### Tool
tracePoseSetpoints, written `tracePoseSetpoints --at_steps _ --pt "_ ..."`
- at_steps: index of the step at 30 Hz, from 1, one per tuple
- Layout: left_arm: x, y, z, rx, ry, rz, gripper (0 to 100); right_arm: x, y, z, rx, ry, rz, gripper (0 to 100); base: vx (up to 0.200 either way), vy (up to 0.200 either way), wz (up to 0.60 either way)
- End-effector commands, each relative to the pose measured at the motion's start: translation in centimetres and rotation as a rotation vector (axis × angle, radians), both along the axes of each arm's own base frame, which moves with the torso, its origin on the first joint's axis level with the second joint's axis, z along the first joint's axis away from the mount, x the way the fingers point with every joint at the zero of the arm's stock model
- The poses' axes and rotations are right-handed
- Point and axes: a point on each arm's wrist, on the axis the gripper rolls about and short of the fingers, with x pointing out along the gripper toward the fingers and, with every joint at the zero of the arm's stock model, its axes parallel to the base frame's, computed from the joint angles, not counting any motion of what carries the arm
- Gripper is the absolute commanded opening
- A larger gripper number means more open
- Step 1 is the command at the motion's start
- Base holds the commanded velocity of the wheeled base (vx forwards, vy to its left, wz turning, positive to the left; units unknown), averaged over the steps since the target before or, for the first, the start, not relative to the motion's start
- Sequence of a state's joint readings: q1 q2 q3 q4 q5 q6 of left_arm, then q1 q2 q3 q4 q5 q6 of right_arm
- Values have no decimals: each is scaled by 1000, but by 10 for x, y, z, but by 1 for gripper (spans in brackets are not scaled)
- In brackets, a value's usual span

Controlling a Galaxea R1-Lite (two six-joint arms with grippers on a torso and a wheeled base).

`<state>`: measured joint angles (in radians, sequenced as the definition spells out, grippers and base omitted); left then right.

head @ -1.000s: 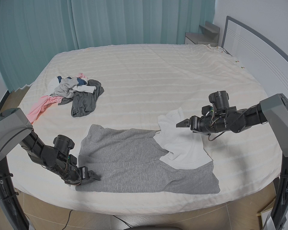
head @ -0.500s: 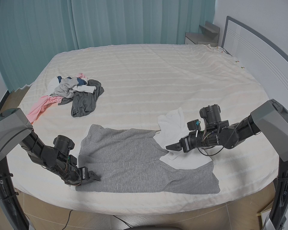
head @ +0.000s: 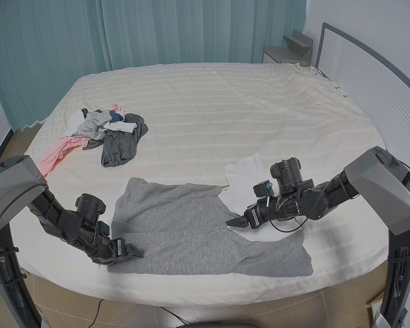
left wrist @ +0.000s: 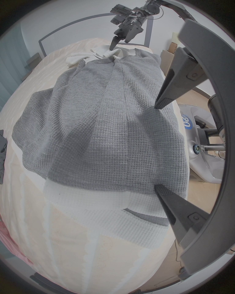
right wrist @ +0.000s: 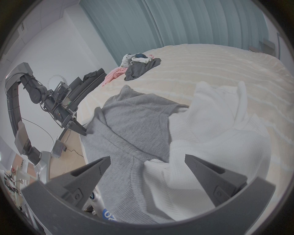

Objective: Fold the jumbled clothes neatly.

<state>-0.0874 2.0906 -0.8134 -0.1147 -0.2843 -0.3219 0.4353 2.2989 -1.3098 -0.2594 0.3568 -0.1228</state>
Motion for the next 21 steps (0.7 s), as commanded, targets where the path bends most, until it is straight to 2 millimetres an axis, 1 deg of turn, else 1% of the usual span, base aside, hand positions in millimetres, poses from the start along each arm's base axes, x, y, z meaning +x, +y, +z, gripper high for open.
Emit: tracePoseSetpoints --at_steps 1,4,6,10,11,16,21 --pt "0 0 -1 -1 2 1 100 7 -5 -6 -10 17 -16 100 0 0 0" --pt "0 0 -1 -1 4 1 100 7 -8 -8 -18 24 -18 100 0 0 0" --pt "0 0 -1 -1 2 1 100 8 -8 -14 -30 33 -12 100 0 0 0" --pt "0 0 -1 -1 2 1 100 10 -8 -19 -33 40 -15 100 0 0 0" --pt "0 0 -1 -1 2 1 100 10 -8 -20 -34 41 -15 0 0 0 0" --pt "0 0 -1 -1 2 1 100 11 -7 -21 -34 40 -16 0 0 0 0" --pt "0 0 -1 -1 2 1 100 16 -7 -17 -45 12 -40 0 0 0 0"
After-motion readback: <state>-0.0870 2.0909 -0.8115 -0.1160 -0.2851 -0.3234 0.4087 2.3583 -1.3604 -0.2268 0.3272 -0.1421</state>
